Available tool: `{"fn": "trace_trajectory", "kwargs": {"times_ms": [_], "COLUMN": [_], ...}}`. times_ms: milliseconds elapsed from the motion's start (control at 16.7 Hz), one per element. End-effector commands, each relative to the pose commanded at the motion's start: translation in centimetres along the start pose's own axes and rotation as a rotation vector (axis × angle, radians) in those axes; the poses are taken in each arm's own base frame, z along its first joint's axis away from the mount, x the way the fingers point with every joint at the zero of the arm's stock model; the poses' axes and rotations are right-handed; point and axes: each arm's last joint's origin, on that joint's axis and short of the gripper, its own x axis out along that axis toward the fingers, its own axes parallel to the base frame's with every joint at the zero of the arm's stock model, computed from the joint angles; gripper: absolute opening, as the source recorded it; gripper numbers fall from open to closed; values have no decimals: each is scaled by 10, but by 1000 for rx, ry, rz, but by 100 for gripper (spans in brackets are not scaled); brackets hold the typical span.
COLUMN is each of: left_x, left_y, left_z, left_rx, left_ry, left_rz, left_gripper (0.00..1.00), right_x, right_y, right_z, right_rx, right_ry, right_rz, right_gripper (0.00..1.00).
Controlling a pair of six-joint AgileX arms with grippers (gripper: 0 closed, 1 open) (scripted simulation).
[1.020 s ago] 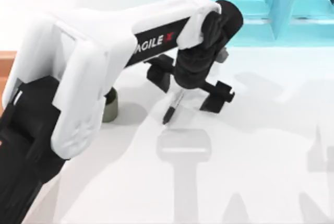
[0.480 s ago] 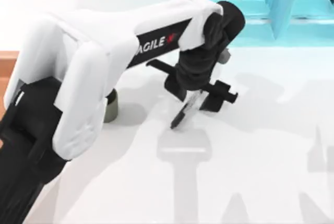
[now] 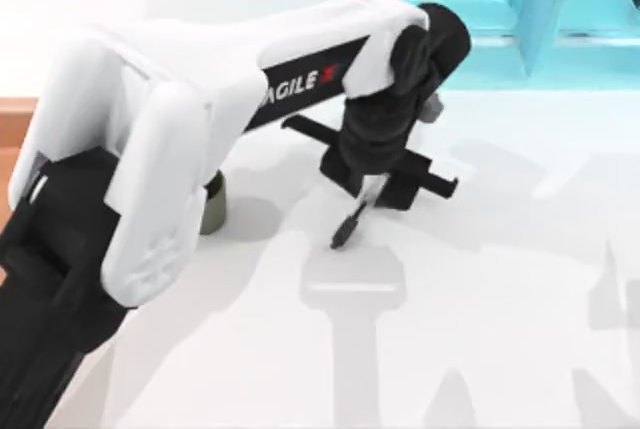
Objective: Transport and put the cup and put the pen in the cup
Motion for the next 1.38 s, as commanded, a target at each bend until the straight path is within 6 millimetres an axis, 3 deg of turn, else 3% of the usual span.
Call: {"fn": "trace_trajectory", "kwargs": {"times_ms": [180,420,600,1140,1380], "left_x": [-21,-83,-111,-108,-103], "left_y": [-10,-21,-28,-26,0], "left_z": [-13,-47,-70,-68,-55], "left_rx": [8,-1,-1,-15,-76], "left_ry": [9,-4,-2,-36,-196], "left_rz": [2,-3,-2,-10,-46], "left_gripper": [0,0,0,0,0], "right_x": [0,0,0,0,0], "right_y": [0,0,0,0,0], "right_z": [0,0,0,0,0], "right_rx": [0,0,0,0,0], "right_ry": [0,0,0,0,0], "right_rz": [0,0,0,0,0], "right_gripper": [100,100,100,100,100]}}
